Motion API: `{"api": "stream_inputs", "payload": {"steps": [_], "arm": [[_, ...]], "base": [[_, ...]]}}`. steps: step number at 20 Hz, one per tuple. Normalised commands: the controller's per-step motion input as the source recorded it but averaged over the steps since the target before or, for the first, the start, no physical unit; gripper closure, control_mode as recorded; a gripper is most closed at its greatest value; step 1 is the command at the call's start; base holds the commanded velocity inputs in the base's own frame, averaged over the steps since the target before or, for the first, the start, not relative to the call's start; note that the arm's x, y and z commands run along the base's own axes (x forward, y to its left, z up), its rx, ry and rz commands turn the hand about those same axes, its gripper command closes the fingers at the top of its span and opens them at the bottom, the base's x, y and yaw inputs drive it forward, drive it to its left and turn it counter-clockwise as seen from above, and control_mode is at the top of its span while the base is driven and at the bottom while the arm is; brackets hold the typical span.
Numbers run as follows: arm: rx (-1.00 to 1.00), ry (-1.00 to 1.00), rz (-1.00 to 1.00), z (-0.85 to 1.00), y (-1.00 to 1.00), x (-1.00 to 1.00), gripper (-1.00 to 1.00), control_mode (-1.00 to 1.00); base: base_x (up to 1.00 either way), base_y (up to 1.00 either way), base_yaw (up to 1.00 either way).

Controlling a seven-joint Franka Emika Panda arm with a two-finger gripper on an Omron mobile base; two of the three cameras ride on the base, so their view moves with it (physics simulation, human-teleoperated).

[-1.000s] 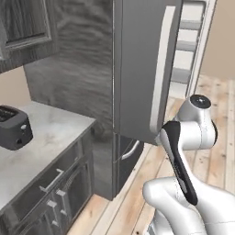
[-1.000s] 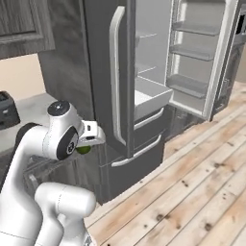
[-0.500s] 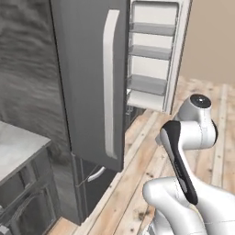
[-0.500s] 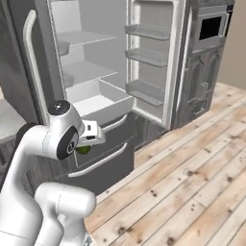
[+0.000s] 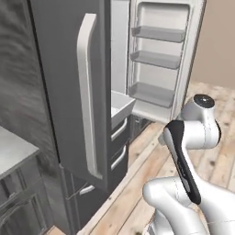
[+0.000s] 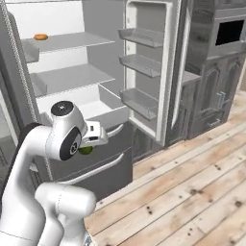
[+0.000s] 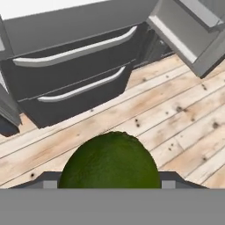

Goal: Place the lime and broccoli inside the fridge drawer. Close the drawer after placing the vegetables.

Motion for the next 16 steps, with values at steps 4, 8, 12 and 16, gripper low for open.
{"api": "stream_inputs", "payload": {"steps": [4,8,12,16], "arm": [[0.0,0.0,0.0,0.0,0.0,0.0,1.0,1.0],[0.0,0.0,0.0,0.0,0.0,0.0,1.0,1.0],[0.0,0.0,0.0,0.0,0.0,0.0,1.0,1.0],[0.0,0.0,0.0,0.0,0.0,0.0,1.0,1.0]], "base": [[0.39,-0.5,0.43],[0.46,-0.31,0.43],[0.55,-0.11,0.45],[0.48,-0.27,0.44]]}}
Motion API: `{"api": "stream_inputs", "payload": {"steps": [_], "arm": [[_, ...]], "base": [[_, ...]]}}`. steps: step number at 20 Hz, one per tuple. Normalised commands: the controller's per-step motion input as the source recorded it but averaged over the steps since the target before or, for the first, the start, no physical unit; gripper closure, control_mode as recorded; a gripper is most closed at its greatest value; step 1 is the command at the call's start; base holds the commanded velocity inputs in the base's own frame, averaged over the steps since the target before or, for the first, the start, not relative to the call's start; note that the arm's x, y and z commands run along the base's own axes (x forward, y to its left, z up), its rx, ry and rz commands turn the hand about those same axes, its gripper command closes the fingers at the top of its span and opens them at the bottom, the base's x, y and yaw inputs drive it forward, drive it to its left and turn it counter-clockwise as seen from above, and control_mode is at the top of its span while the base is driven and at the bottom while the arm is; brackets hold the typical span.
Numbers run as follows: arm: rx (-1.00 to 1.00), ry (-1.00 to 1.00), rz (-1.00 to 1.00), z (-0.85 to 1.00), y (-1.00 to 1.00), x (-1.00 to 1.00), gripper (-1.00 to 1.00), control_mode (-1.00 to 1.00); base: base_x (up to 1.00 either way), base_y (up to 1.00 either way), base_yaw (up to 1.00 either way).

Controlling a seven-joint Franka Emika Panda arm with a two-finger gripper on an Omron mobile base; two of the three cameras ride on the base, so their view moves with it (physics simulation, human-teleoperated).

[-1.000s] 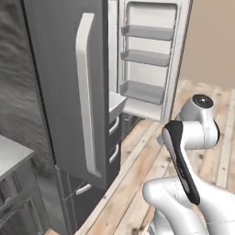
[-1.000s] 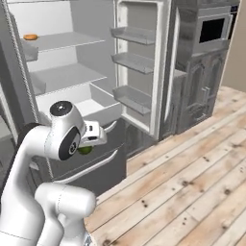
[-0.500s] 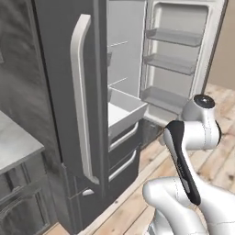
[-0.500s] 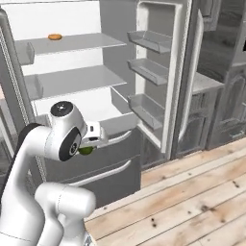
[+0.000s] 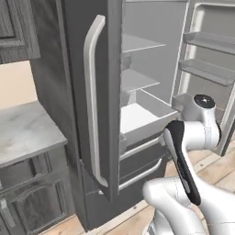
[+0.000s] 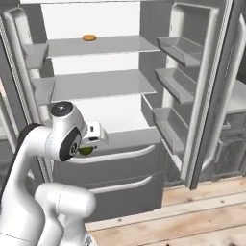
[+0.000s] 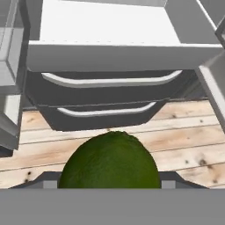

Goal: Place the lime and broccoli inside the fridge drawer. Close the drawer after placing the vegetables.

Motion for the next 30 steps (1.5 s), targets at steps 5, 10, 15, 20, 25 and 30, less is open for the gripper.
{"api": "stream_inputs", "payload": {"steps": [5,10,15,20,25,30], "arm": [[0.0,0.0,0.0,0.0,0.0,0.0,1.0,1.0],[0.0,0.0,0.0,0.0,0.0,0.0,1.0,1.0],[0.0,0.0,0.0,0.0,0.0,0.0,1.0,1.0],[0.0,0.0,0.0,0.0,0.0,0.0,1.0,1.0],[0.0,0.0,0.0,0.0,0.0,0.0,1.0,1.0],[0.0,0.0,0.0,0.0,0.0,0.0,1.0,1.0]], "base": [[0.45,-0.41,0.43],[0.41,-0.54,0.38],[0.54,-0.39,0.33],[0.5,-0.16,0.26],[0.41,-0.15,0.2],[0.34,-0.26,0.16]]}}
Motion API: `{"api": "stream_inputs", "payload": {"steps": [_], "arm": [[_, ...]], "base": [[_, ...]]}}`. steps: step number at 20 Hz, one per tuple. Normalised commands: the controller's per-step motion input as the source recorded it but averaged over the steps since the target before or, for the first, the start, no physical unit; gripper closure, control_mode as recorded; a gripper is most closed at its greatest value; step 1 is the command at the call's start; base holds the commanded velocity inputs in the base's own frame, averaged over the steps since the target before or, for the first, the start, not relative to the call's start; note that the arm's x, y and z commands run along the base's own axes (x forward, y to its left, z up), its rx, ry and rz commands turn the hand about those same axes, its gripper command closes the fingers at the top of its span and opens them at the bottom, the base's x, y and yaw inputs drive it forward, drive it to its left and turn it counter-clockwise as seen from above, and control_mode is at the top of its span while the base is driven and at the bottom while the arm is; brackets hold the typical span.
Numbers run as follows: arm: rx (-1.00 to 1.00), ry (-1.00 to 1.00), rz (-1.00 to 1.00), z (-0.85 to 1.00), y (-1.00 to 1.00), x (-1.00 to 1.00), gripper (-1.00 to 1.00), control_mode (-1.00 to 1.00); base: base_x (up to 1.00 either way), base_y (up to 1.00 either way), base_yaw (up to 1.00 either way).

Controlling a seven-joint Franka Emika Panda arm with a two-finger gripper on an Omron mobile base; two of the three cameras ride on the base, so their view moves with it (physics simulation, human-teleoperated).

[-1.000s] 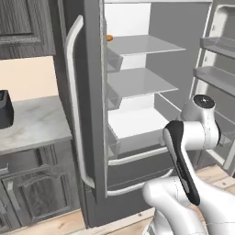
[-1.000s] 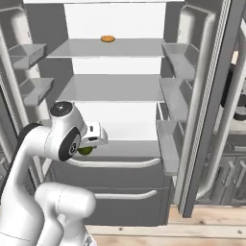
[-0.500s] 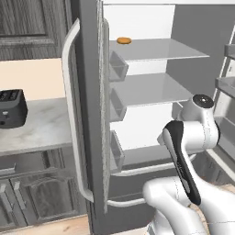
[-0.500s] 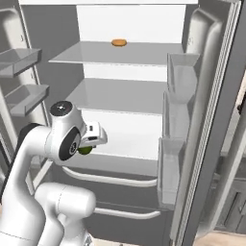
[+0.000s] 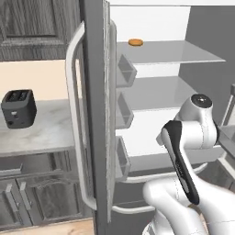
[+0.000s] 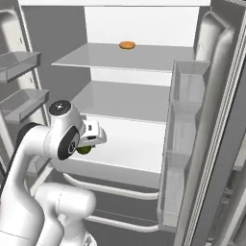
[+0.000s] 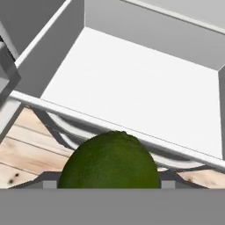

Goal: Place the lime and broccoli inside the fridge drawer. Close the drawer after placing the vegetables.

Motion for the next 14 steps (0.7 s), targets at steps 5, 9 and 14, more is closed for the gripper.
{"api": "stream_inputs", "payload": {"steps": [5,9,14], "arm": [[0.0,0.0,0.0,0.0,0.0,0.0,1.0,1.0],[0.0,0.0,0.0,0.0,0.0,0.0,1.0,1.0],[0.01,0.0,0.05,-0.39,-0.12,0.61,1.0,-1.0]], "base": [[0.36,-0.44,0.13],[0.31,-0.43,0.12],[0.0,0.0,0.0]]}}
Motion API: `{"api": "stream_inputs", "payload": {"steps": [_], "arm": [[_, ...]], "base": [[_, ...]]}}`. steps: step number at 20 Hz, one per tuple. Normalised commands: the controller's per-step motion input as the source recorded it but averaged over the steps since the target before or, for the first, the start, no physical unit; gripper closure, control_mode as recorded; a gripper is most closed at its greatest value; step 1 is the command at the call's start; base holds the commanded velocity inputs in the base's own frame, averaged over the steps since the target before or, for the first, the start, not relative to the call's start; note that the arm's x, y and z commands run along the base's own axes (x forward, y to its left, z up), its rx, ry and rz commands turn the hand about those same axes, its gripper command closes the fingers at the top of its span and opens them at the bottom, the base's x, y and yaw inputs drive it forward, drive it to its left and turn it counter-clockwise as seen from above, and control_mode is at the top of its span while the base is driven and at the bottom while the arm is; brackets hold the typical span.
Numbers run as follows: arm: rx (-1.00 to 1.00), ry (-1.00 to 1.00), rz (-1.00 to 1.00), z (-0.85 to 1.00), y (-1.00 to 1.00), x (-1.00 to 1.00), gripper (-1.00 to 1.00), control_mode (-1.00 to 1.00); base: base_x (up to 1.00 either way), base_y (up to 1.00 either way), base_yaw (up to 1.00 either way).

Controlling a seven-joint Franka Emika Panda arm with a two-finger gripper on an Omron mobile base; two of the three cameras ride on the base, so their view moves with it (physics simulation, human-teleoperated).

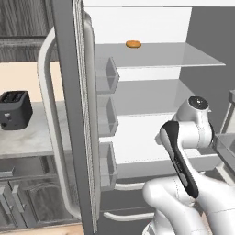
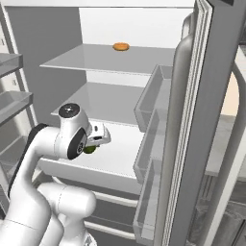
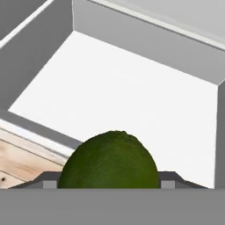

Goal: Place the lime and broccoli inside the fridge drawer. Close the drawer after placing the vegetables.

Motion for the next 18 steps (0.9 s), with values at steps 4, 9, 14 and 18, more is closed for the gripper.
{"api": "stream_inputs", "payload": {"steps": [4,9,14,18], "arm": [[0.0,0.01,0.11,-0.58,0.0,0.75,1.0,-1.0],[0.0,0.08,0.15,-0.59,0.0,0.65,1.0,-1.0],[-0.02,0.19,0.08,-0.65,0.0,0.58,1.0,-1.0],[0.0,0.25,0.01,-0.29,0.0,0.45,1.0,-1.0]], "base": [[0.0,0.0,0.0],[0.0,0.0,0.0],[0.0,0.0,0.0],[0.0,0.0,0.0]]}}
